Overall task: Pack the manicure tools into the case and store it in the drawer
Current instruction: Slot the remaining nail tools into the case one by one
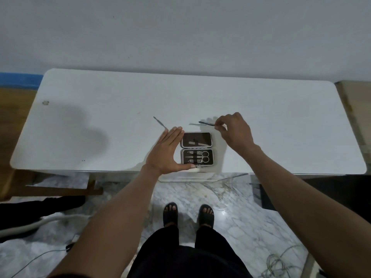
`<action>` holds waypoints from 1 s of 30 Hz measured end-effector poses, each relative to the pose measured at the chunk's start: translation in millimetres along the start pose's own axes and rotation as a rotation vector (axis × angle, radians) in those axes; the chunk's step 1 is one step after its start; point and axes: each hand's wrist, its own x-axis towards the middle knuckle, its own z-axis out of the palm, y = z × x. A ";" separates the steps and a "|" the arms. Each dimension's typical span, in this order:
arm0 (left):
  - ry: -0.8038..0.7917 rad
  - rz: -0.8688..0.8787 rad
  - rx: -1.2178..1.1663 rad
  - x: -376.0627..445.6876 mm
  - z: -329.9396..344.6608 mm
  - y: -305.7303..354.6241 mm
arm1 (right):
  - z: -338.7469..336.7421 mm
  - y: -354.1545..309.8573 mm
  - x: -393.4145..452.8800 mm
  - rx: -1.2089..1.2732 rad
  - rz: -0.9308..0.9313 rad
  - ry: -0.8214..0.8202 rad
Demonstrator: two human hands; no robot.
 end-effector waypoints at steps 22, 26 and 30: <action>0.030 0.005 -0.041 -2.0 1.9 0.7 | 5.5 3.4 -32.6 -0.151 -0.101 -0.015; 0.040 0.008 -0.042 -1.6 2.9 0.3 | 8.7 -2.9 -30.8 -0.149 -0.108 -0.033; 0.034 0.009 -0.034 -1.2 2.6 0.6 | 13.6 -12.6 -27.8 -0.151 -0.131 -0.044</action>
